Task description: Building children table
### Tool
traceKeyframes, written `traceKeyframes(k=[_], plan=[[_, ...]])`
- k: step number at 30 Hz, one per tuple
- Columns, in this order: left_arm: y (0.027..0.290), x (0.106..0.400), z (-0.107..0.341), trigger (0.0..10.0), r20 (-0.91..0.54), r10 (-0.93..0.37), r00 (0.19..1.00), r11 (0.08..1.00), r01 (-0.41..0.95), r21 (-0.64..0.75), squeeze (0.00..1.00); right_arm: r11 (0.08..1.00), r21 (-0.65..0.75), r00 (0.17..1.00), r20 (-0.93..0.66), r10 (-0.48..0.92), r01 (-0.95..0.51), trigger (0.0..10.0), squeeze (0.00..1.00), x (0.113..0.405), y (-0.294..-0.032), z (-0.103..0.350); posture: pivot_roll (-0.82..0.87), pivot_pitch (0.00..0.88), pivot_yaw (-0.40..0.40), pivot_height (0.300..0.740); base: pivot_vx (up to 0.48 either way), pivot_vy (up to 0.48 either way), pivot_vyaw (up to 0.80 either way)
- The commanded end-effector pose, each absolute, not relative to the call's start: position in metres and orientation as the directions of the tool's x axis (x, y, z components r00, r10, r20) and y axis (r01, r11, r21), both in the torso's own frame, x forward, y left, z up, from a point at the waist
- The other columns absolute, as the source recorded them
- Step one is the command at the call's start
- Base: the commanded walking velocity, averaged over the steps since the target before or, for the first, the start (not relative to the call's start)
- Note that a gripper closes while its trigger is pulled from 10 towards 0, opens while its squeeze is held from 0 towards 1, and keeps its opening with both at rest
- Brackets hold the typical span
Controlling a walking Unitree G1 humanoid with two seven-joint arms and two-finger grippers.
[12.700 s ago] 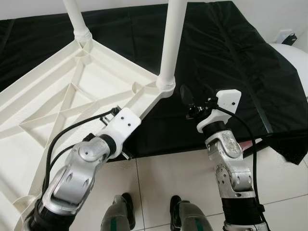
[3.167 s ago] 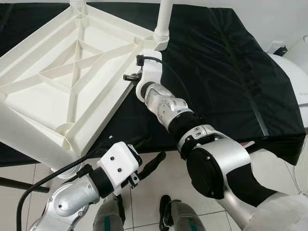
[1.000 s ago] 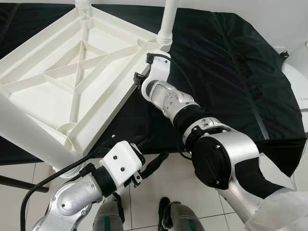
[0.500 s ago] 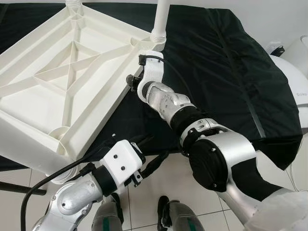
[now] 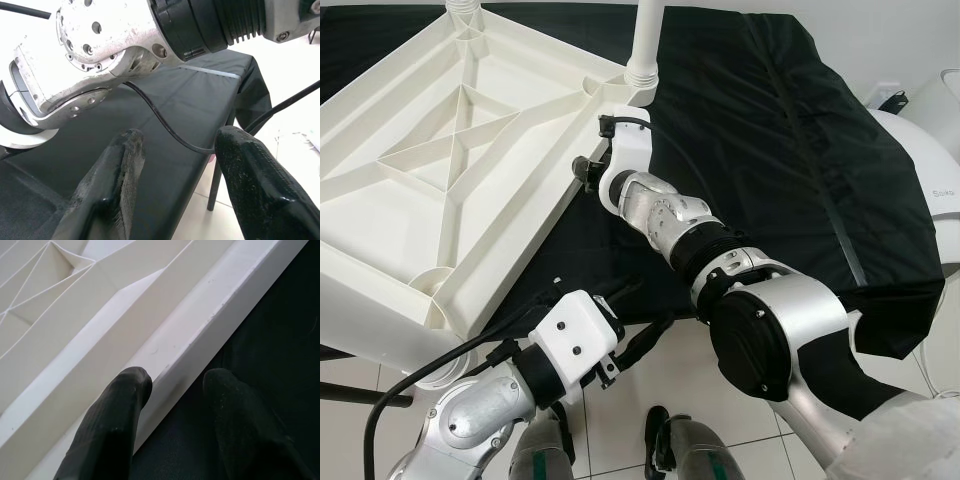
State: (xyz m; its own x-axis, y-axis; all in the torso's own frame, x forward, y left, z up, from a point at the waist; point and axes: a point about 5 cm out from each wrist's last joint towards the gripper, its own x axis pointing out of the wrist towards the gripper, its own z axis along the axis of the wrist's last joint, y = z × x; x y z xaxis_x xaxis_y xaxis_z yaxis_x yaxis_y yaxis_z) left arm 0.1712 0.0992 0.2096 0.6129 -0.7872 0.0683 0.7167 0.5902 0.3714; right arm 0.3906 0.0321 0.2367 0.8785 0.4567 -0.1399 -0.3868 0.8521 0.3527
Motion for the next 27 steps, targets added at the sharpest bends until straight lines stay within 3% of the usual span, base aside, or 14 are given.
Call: traceKeyframes(k=[1, 7, 8, 19, 20, 27], plan=[[0.098, 0.168, 0.21, 10.0, 0.081, -0.767, 0.636, 0.617, 0.697, 0.365, 0.0, 0.857, 0.333, 0.866, -0.179, 0.467, -0.393, 10.0, 0.0, 0.386, 0.039, 0.229, 0.12, 0.274, -0.12, 0.74, 0.0, 0.0, 0.0], [0.097, 0.166, 0.21, 10.0, 0.086, -0.759, 0.646, 0.629, 0.692, 0.356, 0.0, 0.819, 0.352, 0.863, -0.056, 0.502, -0.453, 10.0, 0.0, 0.387, 0.045, 0.253, 0.13, 0.277, -0.133, 0.74, 0.0, 0.0, 0.0], [0.097, 0.165, 0.209, 10.0, 0.085, -0.756, 0.649, 0.632, 0.69, 0.352, 0.0, 0.813, 0.363, 0.86, -0.06, 0.507, -0.455, 10.0, 1.0, 0.387, 0.046, 0.253, 0.13, 0.279, -0.134, 0.74, 0.0, 0.0, 0.0], [0.097, 0.163, 0.209, 10.0, 0.085, -0.751, 0.655, 0.639, 0.687, 0.346, 0.0, 0.81, 0.395, 0.854, -0.109, 0.509, -0.433, 10.0, 1.0, 0.385, 0.047, 0.244, 0.13, 0.28, -0.138, 0.74, 0.0, 0.0, 0.0], [0.098, 0.162, 0.208, 10.0, 0.083, -0.752, 0.654, 0.638, 0.69, 0.343, 0.0, 0.827, 0.383, 0.857, -0.145, 0.494, -0.411, 10.0, 0.0, 0.385, 0.047, 0.242, 0.13, 0.275, -0.137, 0.74, 0.0, 0.0, 0.0], [0.097, 0.163, 0.208, 10.0, 0.081, -0.756, 0.649, 0.633, 0.695, 0.34, 0.0, 0.868, 0.324, 0.847, -0.259, 0.465, -0.377, 10.0, 0.0, 0.384, 0.043, 0.232, 0.12, 0.27, -0.142, 0.74, 0.0, 0.0, 0.0]])
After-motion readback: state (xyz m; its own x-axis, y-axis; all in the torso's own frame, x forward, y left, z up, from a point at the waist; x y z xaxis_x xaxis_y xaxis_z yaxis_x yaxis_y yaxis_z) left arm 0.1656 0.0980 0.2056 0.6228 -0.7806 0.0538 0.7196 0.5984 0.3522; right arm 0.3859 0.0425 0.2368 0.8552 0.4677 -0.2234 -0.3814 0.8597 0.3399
